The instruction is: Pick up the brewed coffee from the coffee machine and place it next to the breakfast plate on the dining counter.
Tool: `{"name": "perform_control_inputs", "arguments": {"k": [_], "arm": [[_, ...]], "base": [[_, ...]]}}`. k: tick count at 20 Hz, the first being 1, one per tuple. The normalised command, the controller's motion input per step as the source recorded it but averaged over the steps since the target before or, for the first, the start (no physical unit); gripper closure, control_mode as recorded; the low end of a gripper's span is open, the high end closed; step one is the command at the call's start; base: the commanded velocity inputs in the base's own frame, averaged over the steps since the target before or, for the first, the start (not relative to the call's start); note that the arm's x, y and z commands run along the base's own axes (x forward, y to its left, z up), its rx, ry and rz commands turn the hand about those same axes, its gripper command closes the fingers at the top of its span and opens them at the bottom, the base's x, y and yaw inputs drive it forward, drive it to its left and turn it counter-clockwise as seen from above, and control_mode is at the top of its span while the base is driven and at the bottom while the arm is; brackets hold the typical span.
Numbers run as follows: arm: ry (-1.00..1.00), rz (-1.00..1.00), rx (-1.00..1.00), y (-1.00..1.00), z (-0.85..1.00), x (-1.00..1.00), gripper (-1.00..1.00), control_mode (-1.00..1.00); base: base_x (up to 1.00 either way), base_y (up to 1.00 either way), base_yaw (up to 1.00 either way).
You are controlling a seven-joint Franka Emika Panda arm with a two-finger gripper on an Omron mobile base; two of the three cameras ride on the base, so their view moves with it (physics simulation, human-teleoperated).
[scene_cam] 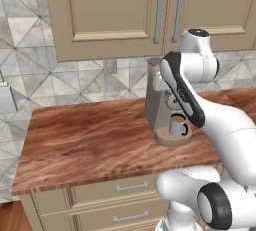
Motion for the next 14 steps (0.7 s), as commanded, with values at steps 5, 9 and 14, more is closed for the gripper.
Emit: {"name": "perform_control_inputs", "arguments": {"k": [5, 9, 14], "arm": [[-0.14, 0.00, 0.00, -0.08, -0.08, -0.24, -1.00, -1.00], [-0.33, 0.06, 0.06, -0.49, -0.22, -0.49, -1.00, -1.00], [-0.24, 0.10, 0.07, -0.77, -0.37, -0.27, -1.00, -1.00]], "base": [[0.00, 0.00, 0.00], [0.00, 0.00, 0.00], [0.00, 0.00, 0.00]]}}
